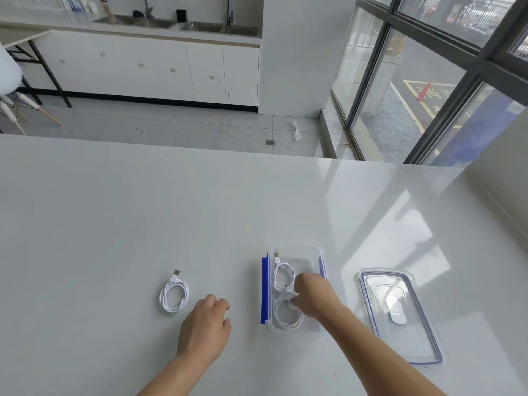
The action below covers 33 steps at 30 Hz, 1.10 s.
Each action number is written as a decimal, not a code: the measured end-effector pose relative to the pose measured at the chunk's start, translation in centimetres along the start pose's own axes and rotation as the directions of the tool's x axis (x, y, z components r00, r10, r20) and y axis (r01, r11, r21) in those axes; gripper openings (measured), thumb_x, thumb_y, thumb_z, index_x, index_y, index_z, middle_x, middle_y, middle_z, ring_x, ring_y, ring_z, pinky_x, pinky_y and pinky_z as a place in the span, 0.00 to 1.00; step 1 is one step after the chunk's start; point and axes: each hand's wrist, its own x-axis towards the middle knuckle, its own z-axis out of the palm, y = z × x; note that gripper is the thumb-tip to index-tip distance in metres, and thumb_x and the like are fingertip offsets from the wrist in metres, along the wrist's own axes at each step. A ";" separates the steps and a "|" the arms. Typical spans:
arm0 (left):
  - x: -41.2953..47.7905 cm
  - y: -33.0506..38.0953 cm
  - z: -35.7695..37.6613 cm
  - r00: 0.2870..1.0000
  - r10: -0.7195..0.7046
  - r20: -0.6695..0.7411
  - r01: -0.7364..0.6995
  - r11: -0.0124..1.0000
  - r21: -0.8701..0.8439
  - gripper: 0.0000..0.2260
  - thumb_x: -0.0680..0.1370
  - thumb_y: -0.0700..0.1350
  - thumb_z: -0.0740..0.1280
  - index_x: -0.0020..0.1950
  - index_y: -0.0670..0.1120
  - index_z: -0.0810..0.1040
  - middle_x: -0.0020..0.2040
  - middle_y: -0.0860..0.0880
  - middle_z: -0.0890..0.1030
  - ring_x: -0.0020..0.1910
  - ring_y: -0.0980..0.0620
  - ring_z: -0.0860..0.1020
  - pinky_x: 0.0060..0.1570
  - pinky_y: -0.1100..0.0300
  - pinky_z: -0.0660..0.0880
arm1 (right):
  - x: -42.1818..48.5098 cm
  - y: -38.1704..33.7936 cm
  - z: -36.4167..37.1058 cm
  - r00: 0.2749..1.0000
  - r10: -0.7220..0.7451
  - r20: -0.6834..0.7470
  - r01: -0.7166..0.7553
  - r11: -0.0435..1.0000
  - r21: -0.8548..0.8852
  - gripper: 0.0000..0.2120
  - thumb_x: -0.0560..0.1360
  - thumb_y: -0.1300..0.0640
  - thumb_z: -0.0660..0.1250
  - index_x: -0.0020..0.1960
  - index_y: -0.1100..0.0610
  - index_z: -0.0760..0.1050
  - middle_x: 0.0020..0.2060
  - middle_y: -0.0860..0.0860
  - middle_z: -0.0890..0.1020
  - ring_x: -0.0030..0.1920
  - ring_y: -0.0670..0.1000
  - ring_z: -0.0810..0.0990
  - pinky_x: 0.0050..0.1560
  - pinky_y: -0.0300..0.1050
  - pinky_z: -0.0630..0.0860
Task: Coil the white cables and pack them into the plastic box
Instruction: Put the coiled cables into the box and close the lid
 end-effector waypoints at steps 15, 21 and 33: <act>-0.8 -11.6 -2.0 0.938 -0.246 -0.243 0.299 0.930 0.214 0.14 0.74 0.47 0.67 0.57 0.42 0.78 0.58 0.38 0.77 0.58 0.36 0.76 0.56 0.37 0.73 | 0.0 -14.3 -0.3 0.947 -0.295 -0.125 0.318 0.916 0.244 0.07 0.76 0.53 0.65 0.50 0.53 0.80 0.46 0.51 0.86 0.45 0.54 0.82 0.40 0.43 0.75; -1.5 -13.1 -0.2 0.921 -0.363 -0.140 0.384 0.907 0.174 0.23 0.77 0.54 0.54 0.68 0.45 0.74 0.70 0.39 0.72 0.72 0.37 0.69 0.65 0.30 0.61 | 2.5 -18.0 2.9 0.958 -0.285 -0.017 0.280 0.926 0.253 0.10 0.77 0.51 0.67 0.52 0.56 0.80 0.48 0.53 0.85 0.50 0.57 0.83 0.42 0.42 0.72; -1.8 -13.5 0.3 0.913 -0.363 -0.185 0.387 0.915 0.114 0.26 0.77 0.56 0.53 0.70 0.47 0.74 0.74 0.41 0.70 0.75 0.39 0.66 0.71 0.33 0.58 | 4.7 -22.0 4.8 0.976 -0.212 0.039 0.202 0.962 0.185 0.17 0.77 0.46 0.66 0.57 0.58 0.77 0.52 0.56 0.84 0.51 0.59 0.82 0.49 0.49 0.80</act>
